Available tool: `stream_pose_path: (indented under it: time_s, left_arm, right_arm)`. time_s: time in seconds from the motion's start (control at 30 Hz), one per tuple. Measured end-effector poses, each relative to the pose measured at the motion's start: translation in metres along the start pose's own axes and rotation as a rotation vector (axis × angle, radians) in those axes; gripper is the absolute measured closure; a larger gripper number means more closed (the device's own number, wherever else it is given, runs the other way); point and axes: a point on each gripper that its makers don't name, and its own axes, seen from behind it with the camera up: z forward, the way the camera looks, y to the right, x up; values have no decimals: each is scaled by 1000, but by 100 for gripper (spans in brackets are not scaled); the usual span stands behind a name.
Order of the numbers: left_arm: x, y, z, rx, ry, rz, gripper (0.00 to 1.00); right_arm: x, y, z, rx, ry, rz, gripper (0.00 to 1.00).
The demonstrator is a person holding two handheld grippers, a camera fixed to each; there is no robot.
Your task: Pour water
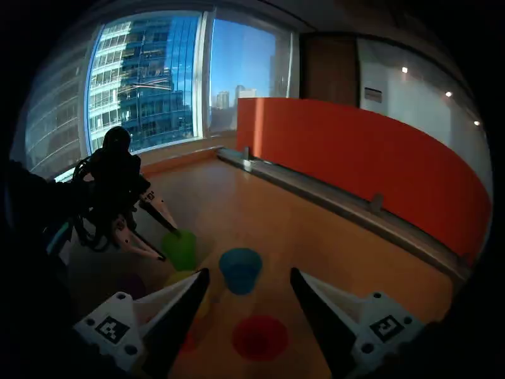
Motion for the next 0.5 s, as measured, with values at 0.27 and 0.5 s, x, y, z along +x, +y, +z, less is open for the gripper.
stream_pose_path:
  time_s: [0.27, 0.5]
  left_arm:
    - [5, 1, 14, -18, -15, 10, 13]
    - [5, 1, 21, -23, -27, 15, 14]
  right_arm:
    - [-4, 1, 11, 12, -18, 0, 1]
    - [-4, 2, 20, 20, -24, 0, 1]
